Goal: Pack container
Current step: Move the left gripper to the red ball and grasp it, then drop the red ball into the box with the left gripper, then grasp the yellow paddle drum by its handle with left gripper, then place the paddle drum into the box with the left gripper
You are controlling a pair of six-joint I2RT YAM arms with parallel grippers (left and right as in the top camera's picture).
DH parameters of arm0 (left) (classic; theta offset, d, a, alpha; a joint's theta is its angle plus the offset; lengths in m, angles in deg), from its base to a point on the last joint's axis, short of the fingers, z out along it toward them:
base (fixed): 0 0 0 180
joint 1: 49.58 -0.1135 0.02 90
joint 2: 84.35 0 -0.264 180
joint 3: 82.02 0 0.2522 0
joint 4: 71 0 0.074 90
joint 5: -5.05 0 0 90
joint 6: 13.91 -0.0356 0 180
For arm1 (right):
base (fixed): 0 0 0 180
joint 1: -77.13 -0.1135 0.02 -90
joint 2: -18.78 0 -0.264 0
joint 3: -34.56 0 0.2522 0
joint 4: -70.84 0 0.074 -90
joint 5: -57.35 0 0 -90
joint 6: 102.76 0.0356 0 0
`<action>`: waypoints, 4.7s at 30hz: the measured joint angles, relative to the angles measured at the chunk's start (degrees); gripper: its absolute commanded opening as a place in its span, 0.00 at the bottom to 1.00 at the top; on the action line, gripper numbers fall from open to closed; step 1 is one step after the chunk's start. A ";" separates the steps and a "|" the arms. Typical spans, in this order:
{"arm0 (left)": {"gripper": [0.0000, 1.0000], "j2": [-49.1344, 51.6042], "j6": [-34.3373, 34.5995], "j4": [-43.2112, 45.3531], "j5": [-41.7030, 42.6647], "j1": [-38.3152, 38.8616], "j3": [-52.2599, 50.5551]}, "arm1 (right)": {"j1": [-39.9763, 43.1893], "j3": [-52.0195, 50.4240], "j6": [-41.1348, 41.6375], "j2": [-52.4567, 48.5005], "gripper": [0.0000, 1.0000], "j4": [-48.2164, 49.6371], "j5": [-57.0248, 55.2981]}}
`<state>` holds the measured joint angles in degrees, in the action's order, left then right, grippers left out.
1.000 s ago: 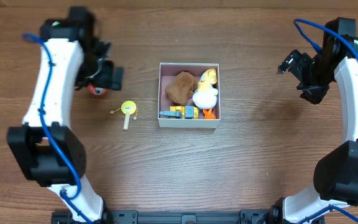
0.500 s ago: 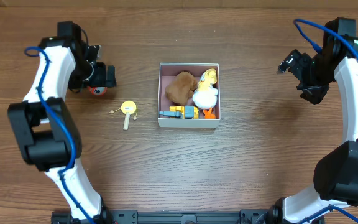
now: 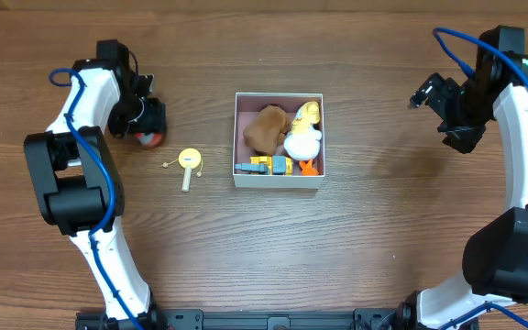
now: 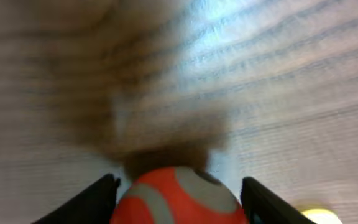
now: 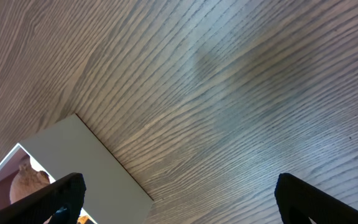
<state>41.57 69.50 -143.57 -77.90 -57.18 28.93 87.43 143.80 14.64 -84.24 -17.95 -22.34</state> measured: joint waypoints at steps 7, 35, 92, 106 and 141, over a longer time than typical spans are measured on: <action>0.42 0.04 -0.70 -14.05 -0.04 0.13 13.07 | 0.00 0.00 -0.02 0.00 1.00 0.00 -0.02; 0.72 0.11 0.90 -22.36 -2.91 39.21 36.46 | 0.00 0.00 -0.02 0.00 1.00 -0.04 -0.02; 0.76 -4.07 5.05 -20.63 -4.57 40.22 30.82 | 0.00 0.00 0.00 0.00 1.00 0.00 -0.02; 0.72 -15.23 9.35 -37.33 -7.76 23.37 23.23 | 0.00 0.00 0.00 0.00 1.00 -0.02 -0.02; 0.04 -15.23 10.43 1.14 -4.90 15.98 -28.22 | 0.00 0.00 0.00 0.00 1.00 0.00 0.00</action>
<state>26.34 79.92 -142.43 -82.80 -41.20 0.71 87.43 143.80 14.64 -84.24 -17.95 -22.34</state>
